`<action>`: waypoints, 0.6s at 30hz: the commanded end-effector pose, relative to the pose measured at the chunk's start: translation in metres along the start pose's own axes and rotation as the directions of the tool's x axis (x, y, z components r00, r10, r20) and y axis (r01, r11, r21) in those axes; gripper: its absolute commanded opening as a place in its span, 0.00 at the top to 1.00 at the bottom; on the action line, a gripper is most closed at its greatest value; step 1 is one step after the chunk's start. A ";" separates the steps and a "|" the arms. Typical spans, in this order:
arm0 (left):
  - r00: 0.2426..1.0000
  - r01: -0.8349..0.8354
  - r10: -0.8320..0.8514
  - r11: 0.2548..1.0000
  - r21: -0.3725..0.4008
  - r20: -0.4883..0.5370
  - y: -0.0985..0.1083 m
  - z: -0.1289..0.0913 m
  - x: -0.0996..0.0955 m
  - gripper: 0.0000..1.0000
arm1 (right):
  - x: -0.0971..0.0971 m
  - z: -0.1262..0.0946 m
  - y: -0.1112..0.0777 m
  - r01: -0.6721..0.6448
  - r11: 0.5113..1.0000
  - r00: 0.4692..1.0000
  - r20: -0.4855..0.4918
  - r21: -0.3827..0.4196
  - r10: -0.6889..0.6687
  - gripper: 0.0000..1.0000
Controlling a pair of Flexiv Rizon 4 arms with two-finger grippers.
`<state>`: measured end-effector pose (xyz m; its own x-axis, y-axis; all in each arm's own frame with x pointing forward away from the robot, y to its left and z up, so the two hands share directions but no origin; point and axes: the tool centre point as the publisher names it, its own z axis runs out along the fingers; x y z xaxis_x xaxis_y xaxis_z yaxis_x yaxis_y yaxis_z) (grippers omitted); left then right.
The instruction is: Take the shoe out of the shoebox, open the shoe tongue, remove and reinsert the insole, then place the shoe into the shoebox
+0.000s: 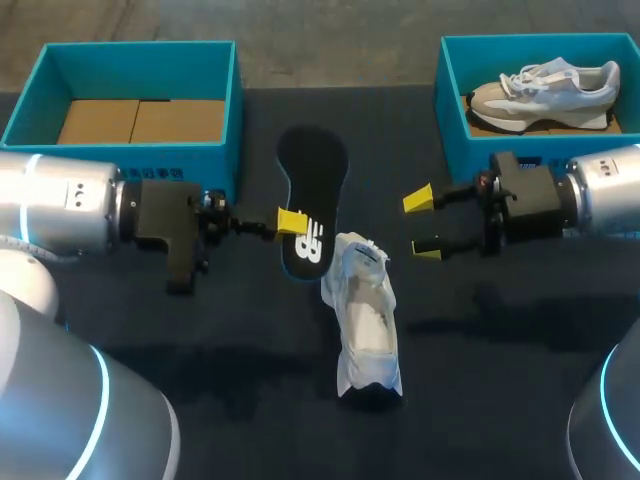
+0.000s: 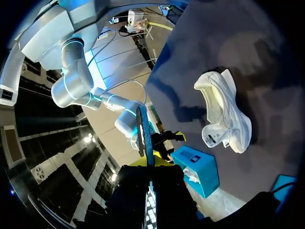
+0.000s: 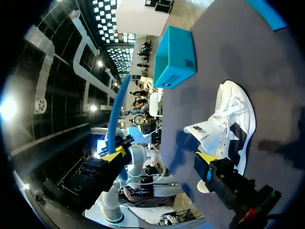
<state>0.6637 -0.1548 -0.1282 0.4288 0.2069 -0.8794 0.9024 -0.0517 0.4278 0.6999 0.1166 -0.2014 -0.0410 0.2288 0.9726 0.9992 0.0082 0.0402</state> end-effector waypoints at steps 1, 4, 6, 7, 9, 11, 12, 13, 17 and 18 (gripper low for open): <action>1.000 -0.002 0.002 1.000 0.001 0.000 0.001 0.000 0.000 1.00 | -0.001 0.002 0.000 0.000 1.000 1.000 0.000 -0.003 0.000 0.00; 1.000 -0.002 0.002 1.000 0.001 0.000 0.001 0.000 0.000 1.00 | -0.001 0.002 0.000 0.000 1.000 1.000 0.000 -0.003 0.000 0.00; 1.000 -0.002 0.002 1.000 0.001 0.000 0.001 0.000 0.000 1.00 | -0.001 0.002 0.000 0.000 1.000 1.000 0.000 -0.003 0.000 0.00; 1.000 -0.002 0.002 1.000 0.001 0.000 0.001 0.000 0.000 1.00 | -0.001 0.002 0.000 0.000 1.000 1.000 0.000 -0.003 0.000 0.00; 1.000 -0.026 0.026 1.000 -0.006 0.013 -0.001 0.002 0.001 1.00 | -0.001 0.002 0.000 0.000 1.000 1.000 0.000 -0.003 0.000 0.00; 1.000 -0.022 0.022 1.000 -0.010 0.017 -0.001 0.001 0.005 1.00 | -0.001 0.002 0.000 0.000 1.000 1.000 0.000 -0.003 0.000 0.00; 0.999 -0.044 0.044 0.999 -0.019 0.024 -0.002 0.001 0.006 1.00 | -0.001 0.002 0.000 0.000 1.000 1.000 0.000 -0.003 0.000 0.00; 0.999 -0.042 0.043 0.999 -0.021 0.024 -0.003 0.001 0.007 1.00 | -0.001 0.002 0.000 0.000 1.000 1.000 0.000 -0.003 0.000 0.00; 0.994 -0.106 0.107 0.994 -0.040 0.020 -0.004 0.004 0.010 1.00 | -0.001 0.002 0.000 0.000 1.000 1.000 0.000 -0.003 0.000 0.00; 0.994 -0.112 0.113 0.993 -0.044 0.012 -0.005 0.004 0.011 1.00 | -0.001 0.002 0.000 0.000 1.000 1.000 0.000 -0.003 0.000 0.00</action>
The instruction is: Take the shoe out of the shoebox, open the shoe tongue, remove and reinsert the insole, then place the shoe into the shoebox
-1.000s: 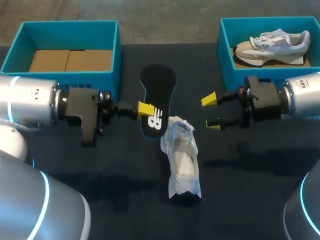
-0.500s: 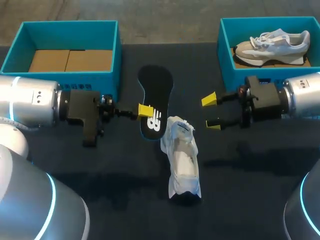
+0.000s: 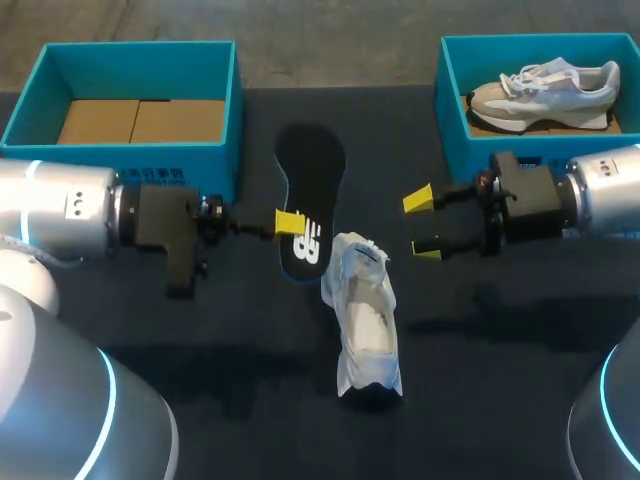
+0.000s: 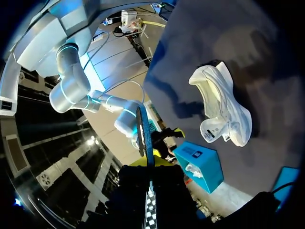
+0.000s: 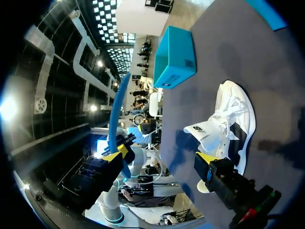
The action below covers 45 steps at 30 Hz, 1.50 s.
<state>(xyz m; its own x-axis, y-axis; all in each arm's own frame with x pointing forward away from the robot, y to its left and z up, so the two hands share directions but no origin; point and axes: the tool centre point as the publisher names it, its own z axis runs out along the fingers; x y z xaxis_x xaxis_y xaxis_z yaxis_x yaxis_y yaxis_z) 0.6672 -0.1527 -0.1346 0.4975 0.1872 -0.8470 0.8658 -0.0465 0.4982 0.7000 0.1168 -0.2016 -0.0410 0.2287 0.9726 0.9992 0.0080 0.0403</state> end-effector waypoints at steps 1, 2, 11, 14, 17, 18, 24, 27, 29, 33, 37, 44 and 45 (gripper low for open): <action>0.999 -0.052 0.052 0.998 -0.022 0.001 -0.005 0.007 0.005 1.00 | 0.000 0.002 0.000 0.000 1.000 1.000 0.000 -0.003 0.000 0.00; 0.998 -0.063 0.063 0.998 -0.031 -0.008 -0.005 0.008 0.006 1.00 | 0.000 0.002 0.000 0.000 1.000 1.000 0.000 -0.003 0.000 0.00; 0.997 -0.082 0.082 0.996 -0.042 -0.016 -0.005 0.012 0.011 1.00 | 0.000 0.002 0.000 0.000 1.000 1.000 0.000 -0.003 0.000 0.00; 0.997 -0.082 0.082 0.996 -0.042 -0.016 -0.005 0.012 0.011 1.00 | 0.000 0.002 0.000 0.000 1.000 1.000 0.000 -0.003 0.000 0.00; 0.997 -0.082 0.082 0.996 -0.042 -0.016 -0.005 0.012 0.011 1.00 | 0.005 0.008 0.006 -0.009 0.999 1.000 0.019 -0.036 0.009 0.00; 0.997 -0.082 0.082 0.996 -0.042 -0.016 -0.005 0.012 0.011 1.00 | 0.008 0.011 0.007 -0.001 0.999 1.000 0.020 -0.044 0.002 0.00; 0.997 -0.082 0.082 0.996 -0.042 -0.016 -0.005 0.012 0.011 1.00 | 0.029 0.027 0.017 0.036 0.996 0.999 0.017 -0.078 -0.035 0.00; 0.997 -0.082 0.082 0.996 -0.042 -0.016 -0.005 0.012 0.011 1.00 | 0.040 0.032 0.022 0.060 0.994 0.998 -0.008 -0.091 -0.060 0.00; 0.997 -0.082 0.082 0.996 -0.042 -0.016 -0.005 0.012 0.011 1.00 | 0.046 0.036 0.023 0.079 0.993 0.997 -0.010 -0.087 -0.080 0.00; 0.997 -0.082 0.082 0.996 -0.042 -0.016 -0.005 0.012 0.011 1.00 | 0.052 0.045 0.027 0.110 0.991 0.994 -0.009 -0.075 -0.111 0.00; 0.997 -0.082 0.082 0.996 -0.042 -0.016 -0.005 0.012 0.011 1.00 | 0.054 0.051 0.033 0.121 0.990 0.992 -0.007 -0.069 -0.122 0.00; 0.997 -0.082 0.082 0.996 -0.042 -0.016 -0.005 0.012 0.011 1.00 | 0.064 0.061 0.044 0.152 0.986 0.988 -0.016 -0.064 -0.154 0.00; 0.997 -0.082 0.082 0.996 -0.042 -0.016 -0.005 0.012 0.011 1.00 | 0.065 0.063 0.045 0.157 0.986 0.987 -0.019 -0.061 -0.158 0.00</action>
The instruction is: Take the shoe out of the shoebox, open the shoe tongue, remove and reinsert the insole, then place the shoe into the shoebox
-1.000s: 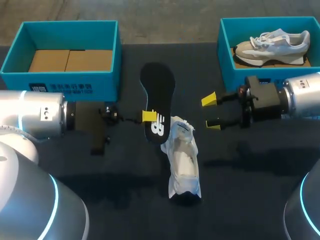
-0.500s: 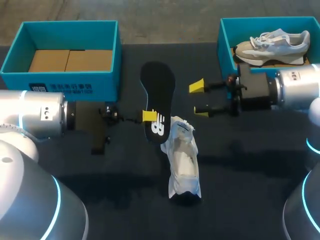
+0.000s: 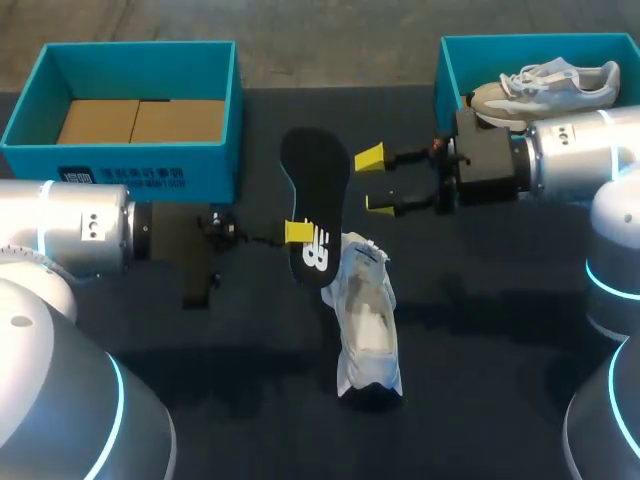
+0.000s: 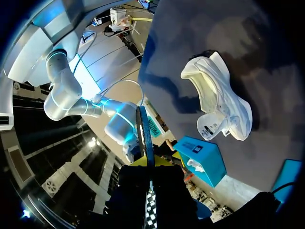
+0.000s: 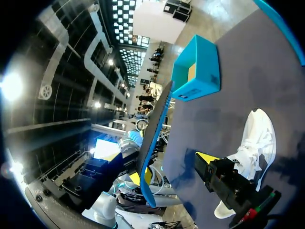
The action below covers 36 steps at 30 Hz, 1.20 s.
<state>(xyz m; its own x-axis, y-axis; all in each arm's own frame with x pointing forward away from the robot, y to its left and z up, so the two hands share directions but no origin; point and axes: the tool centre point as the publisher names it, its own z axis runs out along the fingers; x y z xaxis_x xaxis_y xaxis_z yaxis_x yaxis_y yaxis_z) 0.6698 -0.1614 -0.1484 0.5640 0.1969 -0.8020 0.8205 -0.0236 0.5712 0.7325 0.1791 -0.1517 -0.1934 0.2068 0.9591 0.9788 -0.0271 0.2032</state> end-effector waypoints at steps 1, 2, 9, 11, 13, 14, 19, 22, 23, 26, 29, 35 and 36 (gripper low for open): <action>1.000 -0.002 0.002 1.000 -0.003 -0.001 -0.001 0.001 0.000 1.00 | 0.003 0.016 0.010 0.008 1.000 1.000 -0.003 0.012 -0.008 0.00; 1.000 -0.002 0.002 1.000 -0.003 -0.001 -0.001 0.001 0.000 1.00 | 0.003 0.018 0.010 0.011 1.000 1.000 -0.003 0.013 -0.011 0.00; 1.000 -0.002 0.002 1.000 -0.003 -0.001 -0.001 0.001 0.000 1.00 | 0.007 0.029 0.000 0.022 0.999 1.000 -0.010 0.033 -0.022 0.20; 1.000 -0.002 0.002 1.000 -0.003 -0.001 -0.001 0.001 0.000 1.00 | 0.007 0.031 -0.004 0.021 0.999 1.000 -0.008 0.035 -0.021 0.24; 1.000 -0.002 0.002 1.000 -0.003 -0.001 -0.001 0.001 0.000 1.00 | 0.006 0.034 -0.008 0.017 0.999 1.000 -0.005 0.039 -0.016 0.29; 1.000 -0.002 0.002 1.000 -0.003 -0.001 -0.001 0.001 0.000 1.00 | 0.006 0.035 -0.010 0.015 0.999 1.000 -0.002 0.039 -0.015 0.33; 1.000 -0.002 0.002 1.000 -0.003 -0.001 -0.001 0.001 0.000 1.00 | 0.006 0.034 -0.018 0.004 1.000 1.000 -0.005 0.024 -0.004 0.54; 1.000 -0.002 0.002 1.000 -0.003 -0.001 -0.001 0.001 0.000 1.00 | 0.007 0.033 -0.020 -0.007 1.000 1.000 -0.006 0.015 0.007 0.56; 1.000 -0.002 0.002 1.000 -0.003 -0.001 -0.001 0.001 0.000 1.00 | 0.007 0.034 -0.021 -0.008 1.000 1.000 -0.006 0.015 0.008 0.56; 1.000 -0.002 0.002 1.000 -0.003 -0.001 -0.001 0.001 0.000 1.00 | 0.008 0.035 -0.024 -0.016 1.000 1.000 -0.002 0.024 0.016 0.56; 1.000 -0.002 0.002 1.000 -0.003 -0.001 -0.001 0.001 0.000 1.00 | 0.007 0.036 -0.025 -0.057 0.998 0.998 0.009 0.023 0.057 0.58; 1.000 -0.002 0.002 1.000 -0.003 -0.001 -0.001 0.001 0.000 1.00 | 0.006 0.037 -0.024 -0.142 0.989 0.989 0.033 0.030 0.141 0.60; 1.000 -0.002 0.002 1.000 -0.003 -0.001 -0.001 0.001 0.000 1.00 | 0.006 0.037 -0.024 -0.153 0.988 0.988 0.033 0.032 0.152 0.59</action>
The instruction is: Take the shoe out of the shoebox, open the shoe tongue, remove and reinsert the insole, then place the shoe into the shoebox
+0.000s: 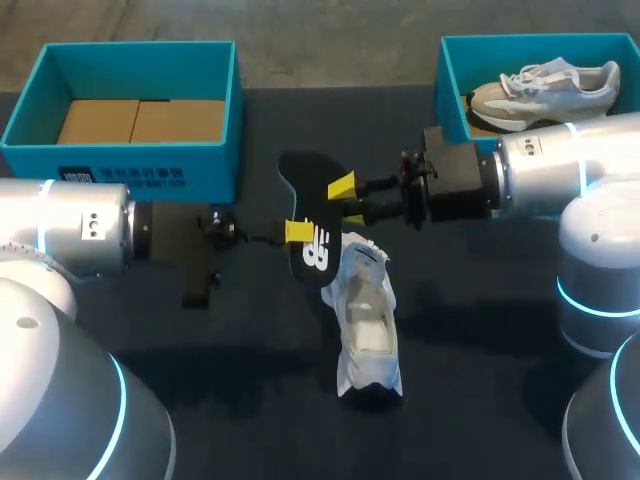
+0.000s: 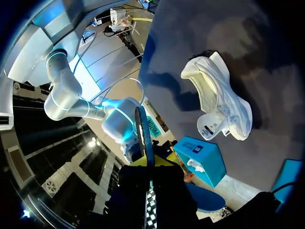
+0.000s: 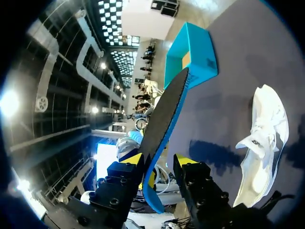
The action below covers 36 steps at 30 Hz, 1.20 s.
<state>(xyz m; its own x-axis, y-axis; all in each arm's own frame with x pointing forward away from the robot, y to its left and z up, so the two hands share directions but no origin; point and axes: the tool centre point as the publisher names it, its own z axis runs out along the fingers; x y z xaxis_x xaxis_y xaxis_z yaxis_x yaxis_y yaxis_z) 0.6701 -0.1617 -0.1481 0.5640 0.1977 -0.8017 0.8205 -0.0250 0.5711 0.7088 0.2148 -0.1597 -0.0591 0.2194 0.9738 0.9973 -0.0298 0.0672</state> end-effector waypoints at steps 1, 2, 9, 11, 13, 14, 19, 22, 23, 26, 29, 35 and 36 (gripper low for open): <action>1.000 -0.002 0.002 1.000 -0.005 0.000 -0.001 0.001 0.000 1.00 | 0.001 0.002 0.002 -0.026 1.000 1.000 0.014 0.009 0.026 0.60; 1.000 -0.002 0.002 1.000 -0.005 0.000 -0.001 0.001 0.000 1.00 | 0.001 0.002 0.002 -0.031 0.999 0.999 0.012 0.009 0.031 0.61; 1.000 -0.002 0.002 1.000 -0.005 0.000 -0.001 0.001 0.000 1.00 | 0.000 -0.004 0.003 -0.052 0.999 0.999 0.013 -0.010 0.052 0.42; 1.000 -0.002 0.002 1.000 -0.005 0.000 -0.001 0.001 0.000 1.00 | -0.001 -0.006 0.003 -0.057 0.998 0.998 0.016 -0.015 0.057 0.29; 1.000 -0.002 0.002 1.000 -0.005 0.000 -0.001 0.001 0.000 1.00 | -0.001 -0.008 0.003 -0.061 0.998 0.998 0.014 -0.018 0.061 0.23; 1.000 -0.002 0.002 1.000 -0.005 0.000 -0.001 0.001 0.000 1.00 | 0.000 -0.013 0.002 -0.075 0.997 0.997 0.010 -0.026 0.075 0.00; 1.000 -0.002 0.002 1.000 -0.005 0.000 -0.001 0.001 0.000 1.00 | 0.004 -0.009 -0.001 -0.078 0.997 0.997 -0.019 -0.010 0.077 0.11; 1.000 -0.002 0.002 1.000 -0.005 0.000 -0.001 0.001 0.000 1.00 | 0.007 0.000 -0.003 -0.087 0.996 0.996 -0.030 0.013 0.087 0.21; 1.000 -0.002 0.002 1.000 -0.005 0.000 -0.001 0.001 0.000 1.00 | 0.008 0.003 -0.003 -0.092 0.996 0.995 -0.031 0.022 0.093 0.31; 1.000 -0.002 0.002 1.000 -0.005 0.000 -0.001 0.001 0.000 1.00 | 0.011 0.010 -0.004 -0.098 0.994 0.995 -0.028 0.041 0.099 0.52; 1.000 -0.002 0.002 1.000 -0.005 0.000 -0.001 0.001 0.000 1.00 | 0.013 0.014 -0.004 -0.097 0.994 0.995 -0.026 0.048 0.098 0.54; 1.000 -0.002 0.002 1.000 -0.005 0.000 -0.001 0.001 0.000 1.00 | 0.016 0.014 -0.003 -0.088 0.995 0.996 -0.027 0.044 0.089 0.58; 1.000 -0.002 0.002 1.000 -0.005 0.000 -0.001 0.001 0.000 1.00 | 0.016 0.014 -0.003 -0.087 0.995 0.996 -0.029 0.045 0.088 0.59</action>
<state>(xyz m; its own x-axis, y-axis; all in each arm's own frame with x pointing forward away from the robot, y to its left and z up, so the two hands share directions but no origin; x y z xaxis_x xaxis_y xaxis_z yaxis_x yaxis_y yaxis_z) 0.6699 -0.1615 -0.1480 0.5641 0.1980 -0.8016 0.8204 -0.0250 0.5712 0.7043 0.2272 -0.1471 0.0267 0.1852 0.9823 0.9996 -0.0041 -0.0265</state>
